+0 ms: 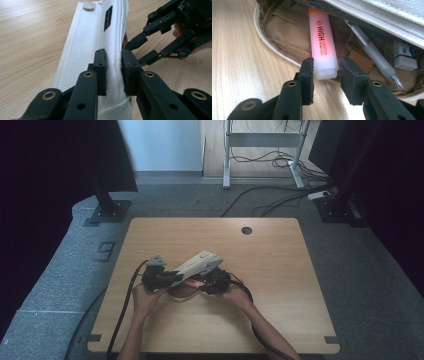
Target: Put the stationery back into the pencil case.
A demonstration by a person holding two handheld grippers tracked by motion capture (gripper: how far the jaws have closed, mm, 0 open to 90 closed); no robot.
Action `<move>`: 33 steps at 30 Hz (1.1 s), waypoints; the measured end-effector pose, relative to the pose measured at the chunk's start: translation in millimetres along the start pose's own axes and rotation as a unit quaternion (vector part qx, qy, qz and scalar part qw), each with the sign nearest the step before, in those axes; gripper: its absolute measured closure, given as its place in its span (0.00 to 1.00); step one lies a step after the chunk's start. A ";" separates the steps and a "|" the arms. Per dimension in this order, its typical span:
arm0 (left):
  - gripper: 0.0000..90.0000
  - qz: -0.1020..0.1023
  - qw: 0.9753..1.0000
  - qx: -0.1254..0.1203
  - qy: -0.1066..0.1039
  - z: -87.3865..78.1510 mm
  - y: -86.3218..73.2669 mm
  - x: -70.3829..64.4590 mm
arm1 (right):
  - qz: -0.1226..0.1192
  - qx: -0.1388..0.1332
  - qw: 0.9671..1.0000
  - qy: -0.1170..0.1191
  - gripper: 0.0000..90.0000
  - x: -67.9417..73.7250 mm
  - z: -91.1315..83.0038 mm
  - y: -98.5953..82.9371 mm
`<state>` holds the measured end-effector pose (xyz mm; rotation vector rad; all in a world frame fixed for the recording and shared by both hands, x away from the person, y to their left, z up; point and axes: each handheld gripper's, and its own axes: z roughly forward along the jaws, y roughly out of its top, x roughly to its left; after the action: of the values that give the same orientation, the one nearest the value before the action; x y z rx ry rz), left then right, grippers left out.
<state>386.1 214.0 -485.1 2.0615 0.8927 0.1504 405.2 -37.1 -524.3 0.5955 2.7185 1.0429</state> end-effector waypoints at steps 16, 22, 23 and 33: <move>0.84 0.000 1.000 0.000 0.001 0.7 0.2 -0.6 | 0.001 0.000 1.000 -0.029 0.70 -7.6 5.6 3.2; 0.84 0.000 1.000 -0.001 0.002 1.2 0.1 -0.9 | 0.004 0.003 0.999 -0.036 0.70 -10.5 10.8 5.1; 0.84 -0.001 1.000 -0.001 0.002 1.6 0.0 -0.9 | 0.005 0.002 0.999 -0.035 0.70 -11.4 11.0 5.0; 0.83 0.002 1.000 0.002 0.000 3.6 -0.8 -1.9 | 0.019 -0.015 0.999 -0.024 0.65 -14.7 2.2 4.2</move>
<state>385.7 210.7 -487.5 2.0669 0.8907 0.1507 420.5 -39.1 -522.8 0.6620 2.6563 1.0630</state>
